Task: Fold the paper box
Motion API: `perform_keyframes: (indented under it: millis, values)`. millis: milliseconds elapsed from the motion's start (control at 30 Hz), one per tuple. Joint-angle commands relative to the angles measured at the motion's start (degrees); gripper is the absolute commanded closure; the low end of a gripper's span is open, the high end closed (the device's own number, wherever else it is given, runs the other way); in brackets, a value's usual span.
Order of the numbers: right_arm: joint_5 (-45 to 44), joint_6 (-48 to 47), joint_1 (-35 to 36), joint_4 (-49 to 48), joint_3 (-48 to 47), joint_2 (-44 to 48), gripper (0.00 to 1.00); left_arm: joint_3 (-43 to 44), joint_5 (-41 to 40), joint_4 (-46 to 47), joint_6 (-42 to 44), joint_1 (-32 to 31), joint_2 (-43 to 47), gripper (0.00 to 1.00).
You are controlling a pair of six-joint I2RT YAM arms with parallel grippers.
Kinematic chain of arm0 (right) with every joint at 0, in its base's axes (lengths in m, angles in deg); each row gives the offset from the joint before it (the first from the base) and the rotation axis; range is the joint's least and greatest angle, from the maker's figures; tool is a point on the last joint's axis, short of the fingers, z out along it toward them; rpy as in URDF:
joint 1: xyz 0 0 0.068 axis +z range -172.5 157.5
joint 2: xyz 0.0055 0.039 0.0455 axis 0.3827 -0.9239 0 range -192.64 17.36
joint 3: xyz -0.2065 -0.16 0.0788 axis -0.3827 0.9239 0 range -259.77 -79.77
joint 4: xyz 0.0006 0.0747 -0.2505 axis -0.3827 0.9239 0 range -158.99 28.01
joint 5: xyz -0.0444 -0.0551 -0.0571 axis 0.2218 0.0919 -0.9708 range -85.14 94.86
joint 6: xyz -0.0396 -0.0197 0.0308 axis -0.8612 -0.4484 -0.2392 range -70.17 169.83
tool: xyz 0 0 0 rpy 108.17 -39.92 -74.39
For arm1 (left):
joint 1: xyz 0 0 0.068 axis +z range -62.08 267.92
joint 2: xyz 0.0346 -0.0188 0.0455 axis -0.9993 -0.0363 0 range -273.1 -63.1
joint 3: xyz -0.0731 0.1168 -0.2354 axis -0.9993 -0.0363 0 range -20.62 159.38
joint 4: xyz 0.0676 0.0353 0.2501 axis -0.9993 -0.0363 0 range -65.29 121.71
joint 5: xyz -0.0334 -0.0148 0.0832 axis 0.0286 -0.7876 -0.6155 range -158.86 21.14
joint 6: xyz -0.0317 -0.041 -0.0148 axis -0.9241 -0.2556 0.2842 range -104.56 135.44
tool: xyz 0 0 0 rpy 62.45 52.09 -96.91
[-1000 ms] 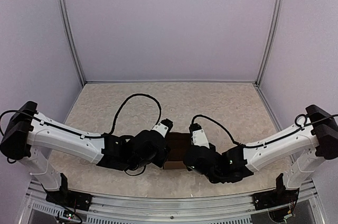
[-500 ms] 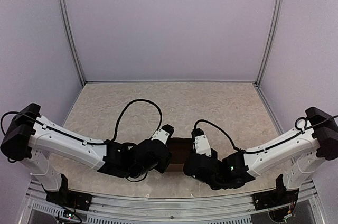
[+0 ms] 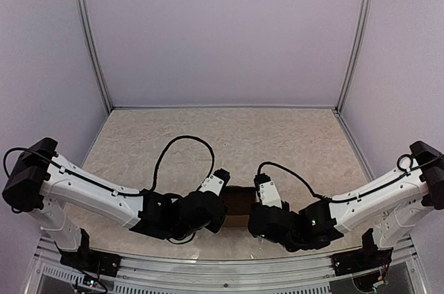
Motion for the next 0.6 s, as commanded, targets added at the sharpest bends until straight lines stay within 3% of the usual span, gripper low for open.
perform_keyframes:
  millis: [0, 333, 567]
  values:
    - [5.3, 2.1, 0.3, 4.3, 3.2, 2.5, 0.87, -2.4, 9.7, -12.2, -5.9, -0.7, -5.0, 1.00]
    - [8.2, 1.8, 1.3, 4.4, 7.5, 11.9, 0.57, -0.3, 9.0, -14.0, -6.1, -0.8, -6.5, 1.00]
    - [11.6, -5.0, 1.5, 4.3, 11.4, 25.7, 0.49, 2.0, 8.5, -15.9, -5.2, -0.9, -7.7, 1.00]
